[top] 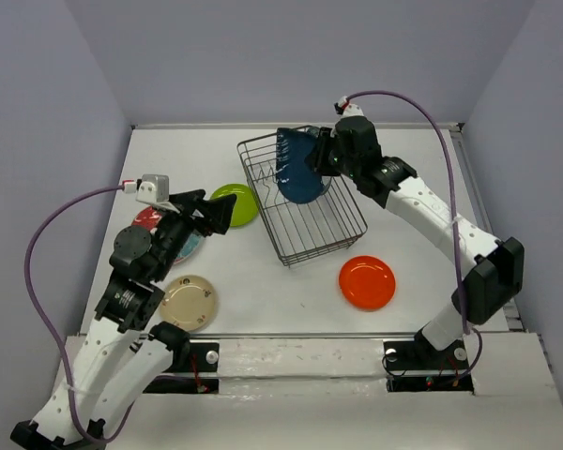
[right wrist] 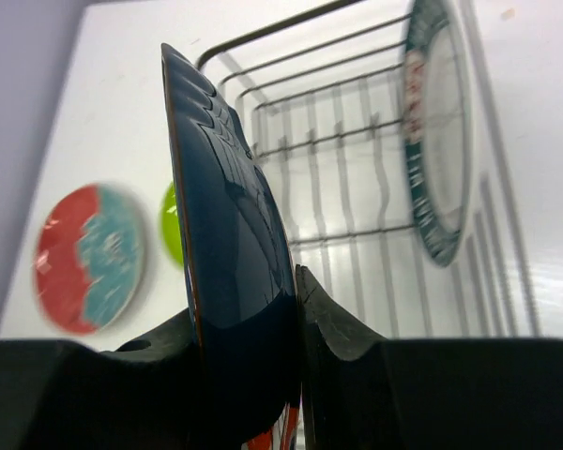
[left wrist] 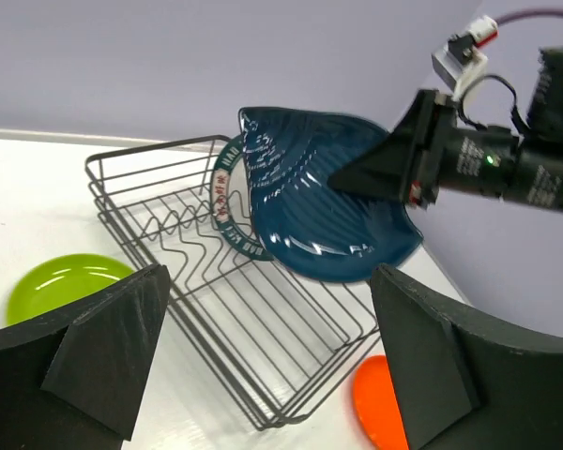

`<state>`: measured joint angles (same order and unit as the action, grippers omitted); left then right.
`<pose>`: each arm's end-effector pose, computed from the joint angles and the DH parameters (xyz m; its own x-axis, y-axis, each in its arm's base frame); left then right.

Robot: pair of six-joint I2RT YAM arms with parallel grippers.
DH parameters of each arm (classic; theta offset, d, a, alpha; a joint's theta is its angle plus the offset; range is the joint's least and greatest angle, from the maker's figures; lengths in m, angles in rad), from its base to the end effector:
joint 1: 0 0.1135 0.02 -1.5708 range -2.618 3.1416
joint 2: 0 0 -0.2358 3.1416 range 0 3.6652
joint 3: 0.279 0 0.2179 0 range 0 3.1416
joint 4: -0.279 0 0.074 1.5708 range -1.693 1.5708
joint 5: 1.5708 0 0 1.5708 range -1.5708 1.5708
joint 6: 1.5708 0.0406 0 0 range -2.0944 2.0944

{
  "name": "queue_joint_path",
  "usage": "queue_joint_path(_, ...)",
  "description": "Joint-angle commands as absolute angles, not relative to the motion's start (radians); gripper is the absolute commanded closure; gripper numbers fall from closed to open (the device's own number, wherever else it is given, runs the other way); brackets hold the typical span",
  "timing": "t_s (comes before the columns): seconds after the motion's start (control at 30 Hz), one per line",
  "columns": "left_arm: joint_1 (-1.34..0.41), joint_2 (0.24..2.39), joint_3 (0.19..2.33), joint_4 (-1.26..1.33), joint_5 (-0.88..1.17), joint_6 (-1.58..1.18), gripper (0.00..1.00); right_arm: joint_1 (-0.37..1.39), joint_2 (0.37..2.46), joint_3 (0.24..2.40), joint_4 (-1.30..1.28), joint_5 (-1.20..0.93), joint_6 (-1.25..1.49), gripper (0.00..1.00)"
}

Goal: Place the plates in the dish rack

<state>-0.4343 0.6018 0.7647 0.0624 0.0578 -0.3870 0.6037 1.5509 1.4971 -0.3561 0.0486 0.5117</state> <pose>0.1208 -0.0586 0.3658 0.0099 -0.4199 -0.9075 0.5128 0.7813 -0.3559 0.2751 0.1873 0.3523 -0.5457 0.2178 -0.8092 -0.3018 0.8498 0.4322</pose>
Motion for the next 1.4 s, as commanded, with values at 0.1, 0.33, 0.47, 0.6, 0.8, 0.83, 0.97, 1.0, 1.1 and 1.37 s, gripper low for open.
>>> queue_joint_path(0.1,-0.525,0.551,0.722,0.017,-0.097,-0.25,0.01,0.646,1.747,1.781,-0.351,0.472,0.324,0.93)
queue_joint_path(0.33,-0.555,0.528,0.726,0.009,-0.089,-0.241,0.01,0.664,1.926,1.985,-0.31,0.615,0.1,0.93)
queue_joint_path(0.47,-0.564,0.525,0.727,0.009,-0.084,-0.241,0.01,0.673,1.97,2.016,-0.302,0.653,0.013,0.93)
queue_joint_path(0.6,-0.569,0.525,0.726,0.009,-0.078,-0.241,0.01,0.684,2.019,2.023,-0.252,0.689,-0.101,0.93)
queue_joint_path(0.8,-0.571,0.538,0.724,0.009,-0.077,-0.241,0.01,0.684,2.045,2.028,-0.203,0.729,-0.163,0.93)
queue_joint_path(0.83,-0.571,0.538,0.724,0.009,-0.075,-0.239,0.01,0.684,2.048,2.031,-0.199,0.732,-0.169,0.93)
queue_joint_path(0.97,-0.571,0.537,0.724,0.011,-0.074,-0.239,0.01,0.684,2.071,2.02,-0.192,0.733,-0.182,0.93)
queue_joint_path(1.0,-0.571,0.537,0.724,0.011,-0.075,-0.239,0.01,0.684,2.074,2.014,-0.178,0.744,-0.19,0.93)
queue_joint_path(1.1,-0.571,0.538,0.723,0.011,-0.074,-0.241,0.01,0.684,2.091,2.005,-0.158,0.756,-0.216,0.93)
queue_joint_path(1.37,-0.571,0.538,0.723,0.012,-0.071,-0.241,0.01,0.684,2.106,2.009,-0.143,0.769,-0.244,0.93)
